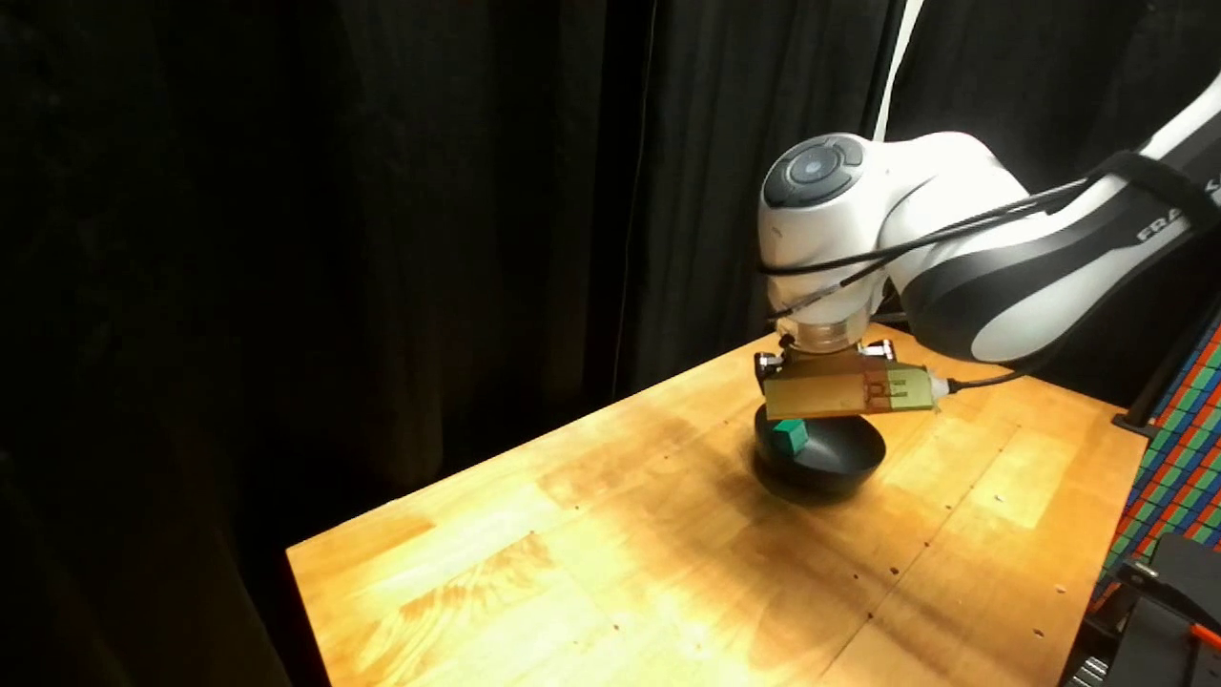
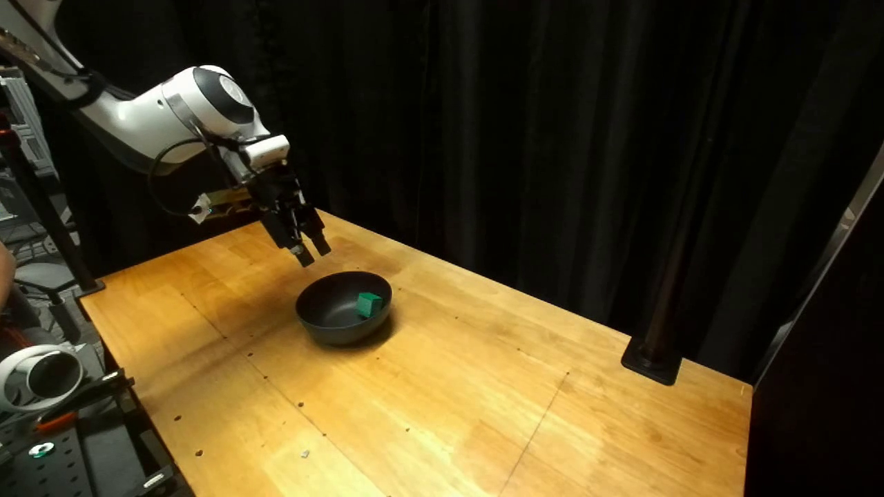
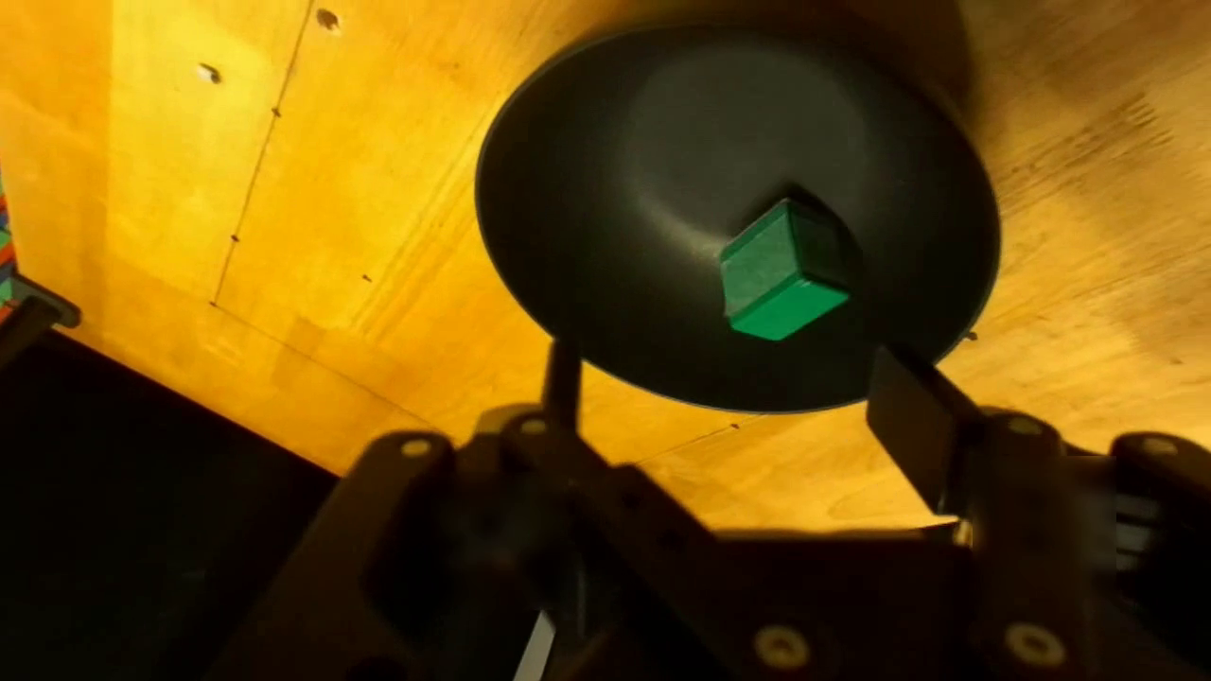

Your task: Put the green object into the black bowl.

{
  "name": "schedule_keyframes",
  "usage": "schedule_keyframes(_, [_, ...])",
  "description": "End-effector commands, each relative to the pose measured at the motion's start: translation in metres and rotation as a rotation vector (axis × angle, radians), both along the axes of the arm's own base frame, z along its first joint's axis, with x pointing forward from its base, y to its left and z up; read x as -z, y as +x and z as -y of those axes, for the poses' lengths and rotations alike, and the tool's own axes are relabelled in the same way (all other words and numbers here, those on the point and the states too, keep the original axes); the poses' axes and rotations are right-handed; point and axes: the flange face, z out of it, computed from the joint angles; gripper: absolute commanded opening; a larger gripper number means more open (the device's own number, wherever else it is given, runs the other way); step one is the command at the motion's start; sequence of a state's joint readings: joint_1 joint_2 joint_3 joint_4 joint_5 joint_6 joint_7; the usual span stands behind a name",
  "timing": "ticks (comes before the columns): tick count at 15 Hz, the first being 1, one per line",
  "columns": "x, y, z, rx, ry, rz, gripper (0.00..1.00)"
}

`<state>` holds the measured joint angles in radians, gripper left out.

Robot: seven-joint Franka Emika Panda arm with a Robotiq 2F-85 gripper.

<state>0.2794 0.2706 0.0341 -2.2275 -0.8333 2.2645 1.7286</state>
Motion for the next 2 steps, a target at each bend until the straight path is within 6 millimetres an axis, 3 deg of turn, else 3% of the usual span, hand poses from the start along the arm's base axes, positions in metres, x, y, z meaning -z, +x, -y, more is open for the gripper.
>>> schedule_keyframes(1, [-0.060,-0.029,-0.005,-0.105,0.145,-0.053,1.00])
schedule_keyframes(2, [-0.071,-0.037,-0.009,-0.124,0.191,-0.078,1.00])
